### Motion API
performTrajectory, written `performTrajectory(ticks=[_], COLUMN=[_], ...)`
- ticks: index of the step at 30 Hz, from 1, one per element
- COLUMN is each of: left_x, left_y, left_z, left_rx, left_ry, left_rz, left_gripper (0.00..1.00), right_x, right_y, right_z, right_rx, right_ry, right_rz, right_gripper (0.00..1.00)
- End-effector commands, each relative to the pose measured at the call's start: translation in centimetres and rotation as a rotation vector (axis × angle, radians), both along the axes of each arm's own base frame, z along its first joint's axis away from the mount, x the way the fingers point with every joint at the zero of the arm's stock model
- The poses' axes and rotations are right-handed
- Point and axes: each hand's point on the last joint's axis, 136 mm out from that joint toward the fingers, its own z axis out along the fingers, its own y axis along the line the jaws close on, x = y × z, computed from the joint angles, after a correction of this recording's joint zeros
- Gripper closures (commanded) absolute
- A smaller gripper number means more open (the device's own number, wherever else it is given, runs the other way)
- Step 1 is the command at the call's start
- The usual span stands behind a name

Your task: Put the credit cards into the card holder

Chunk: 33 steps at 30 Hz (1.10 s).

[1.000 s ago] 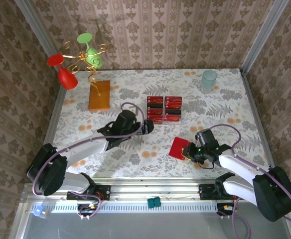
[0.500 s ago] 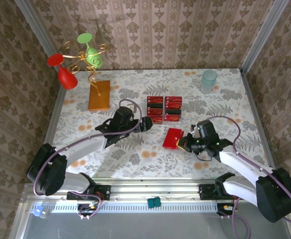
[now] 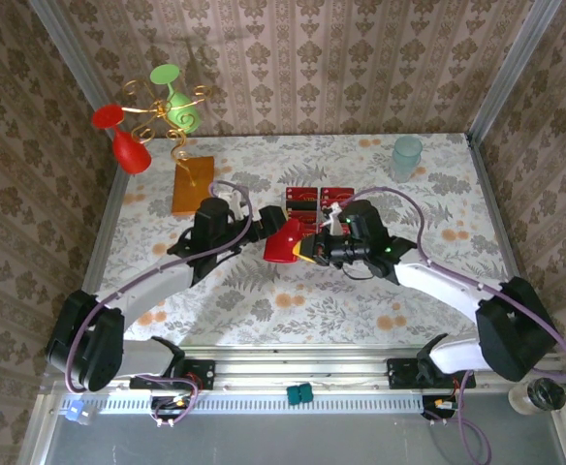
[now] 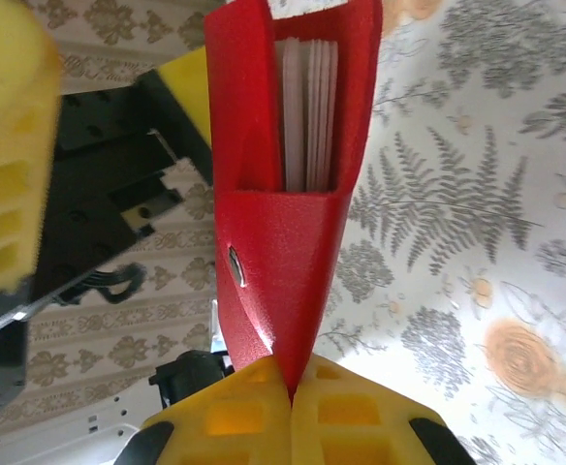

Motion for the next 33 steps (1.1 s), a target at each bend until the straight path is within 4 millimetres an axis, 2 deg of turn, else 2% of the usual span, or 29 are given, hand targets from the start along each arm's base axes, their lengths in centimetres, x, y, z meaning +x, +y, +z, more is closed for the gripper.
performTrajectory(ticks=[1,3,4,12,15,28,31,33], left_x=[-0.5,-0.6,-0.7,-0.8,-0.6,-0.6,-0.7,-0.6], left_y=[-0.1,0.1,0.1,0.8,0.7,0.6,0.5,0.5], left_z=[1.1,0.9,0.8,1.6,2.0,1.5,1.4,1.3], left_rx=[-0.104,-0.112,-0.116,-0.14,-0.15,-0.167,-0.167,-0.167], left_ry=[-0.005,-0.004,-0.005,-0.042,-0.053,-0.051,-0.05,-0.049], left_rz=[-0.002,0.002,0.001,0.025,0.019,0.011,0.009,0.009], left_gripper=[0.05,0.08,0.1,0.23,0.28,0.53,0.65,0.77], right_x=[0.3,0.2,0.4,0.2,0.1,0.2,0.3,0.4], right_y=[1.9,2.0,2.2,1.8,1.8,1.9,1.9,1.9], right_z=[3.0,3.2,2.1,0.9,0.8,0.7,0.6,0.4], right_rx=[0.083,0.089,0.072,0.055,0.054,0.053,0.051,0.045], right_ry=[-0.053,-0.055,-0.032,-0.013,-0.013,-0.009,-0.009,-0.002], right_rz=[0.04,0.044,0.042,0.035,0.036,0.034,0.033,0.032], right_gripper=[1.0,1.0,1.0,1.0,1.0,1.0,1.0,1.0])
